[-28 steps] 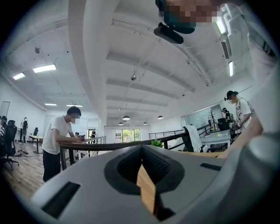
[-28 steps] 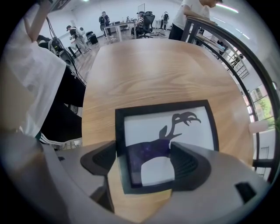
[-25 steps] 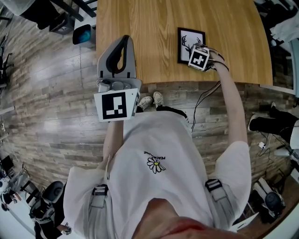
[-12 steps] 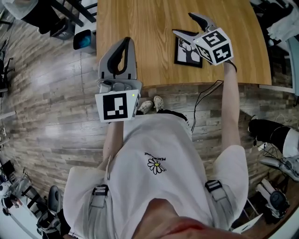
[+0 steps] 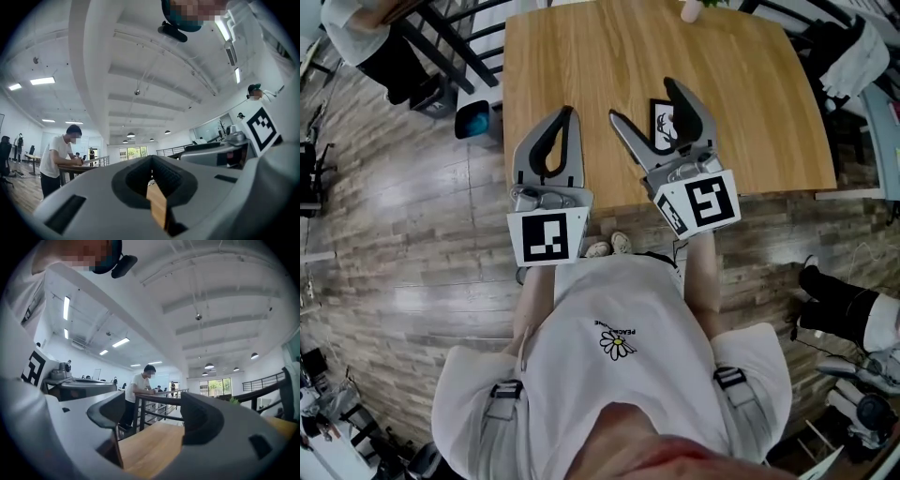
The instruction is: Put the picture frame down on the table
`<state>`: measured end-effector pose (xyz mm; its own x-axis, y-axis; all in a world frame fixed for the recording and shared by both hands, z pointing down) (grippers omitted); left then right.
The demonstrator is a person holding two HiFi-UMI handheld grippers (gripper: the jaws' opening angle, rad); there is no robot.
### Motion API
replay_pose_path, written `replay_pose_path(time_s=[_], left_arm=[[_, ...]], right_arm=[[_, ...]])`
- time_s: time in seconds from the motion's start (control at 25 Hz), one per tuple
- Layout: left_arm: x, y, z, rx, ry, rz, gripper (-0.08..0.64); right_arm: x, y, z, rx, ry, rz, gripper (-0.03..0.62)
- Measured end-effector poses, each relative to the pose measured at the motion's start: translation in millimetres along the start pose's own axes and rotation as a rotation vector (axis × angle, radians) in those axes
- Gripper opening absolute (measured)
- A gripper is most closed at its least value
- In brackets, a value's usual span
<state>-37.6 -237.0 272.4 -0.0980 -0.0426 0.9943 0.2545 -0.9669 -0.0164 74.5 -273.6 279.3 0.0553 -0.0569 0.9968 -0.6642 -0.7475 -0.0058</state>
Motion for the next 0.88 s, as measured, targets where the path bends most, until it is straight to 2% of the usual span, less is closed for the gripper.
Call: replay_pose_path(time_s=[0.2, 0.24, 0.28, 0.32, 0.44, 0.52, 0.72, 0.88], left_arm=[[2.1, 0.7, -7.5, -0.003, -0.010, -0.005, 0.015], [4.0, 0.7, -9.7, -0.005, -0.011, -0.015, 0.015], [7.3, 0.3, -12.1, -0.007, -0.007, -0.030, 0.015], [10.8, 0.0, -14.7, -0.009, 0.001, -0.045, 0.015], [12.6, 0.5, -21.3, -0.019, 0.013, -0.050, 0.015], [13.1, 0.5, -23.6, -0.025, 0.009, -0.046, 0.015], [16.3, 0.6, -22.1, -0.025, -0.002, -0.039, 0.015], [14.8, 0.7, -20.4, -0.026, -0.003, -0.044, 0.015]], right_arm=[[7.5, -11.0, -18.9, 0.034, 0.041, -0.005, 0.375], [9.5, -13.9, -16.8, 0.063, 0.061, -0.006, 0.325], [11.7, -17.1, -13.0, 0.097, 0.087, -0.008, 0.153], [13.9, -19.5, -9.5, 0.120, 0.112, -0.013, 0.015], [17.7, -22.8, -3.9, 0.140, 0.158, -0.017, 0.011], [20.5, -25.5, -0.3, 0.175, 0.156, -0.018, 0.011], [23.6, -28.7, 3.0, 0.224, 0.057, -0.048, 0.009], [20.7, -29.0, 2.6, 0.227, 0.028, -0.051, 0.009]])
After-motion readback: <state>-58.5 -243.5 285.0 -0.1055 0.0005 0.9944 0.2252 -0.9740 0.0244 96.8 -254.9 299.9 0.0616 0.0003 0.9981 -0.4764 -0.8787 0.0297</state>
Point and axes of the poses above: the fingertips, and each gripper's own axes: y forward along the fingers, z to its right, x out of its underside, the point moved 2 cm from there along -y, backward along the fingers, and after that the axes turned 10 degrees about -z, right-handed, at the moved point
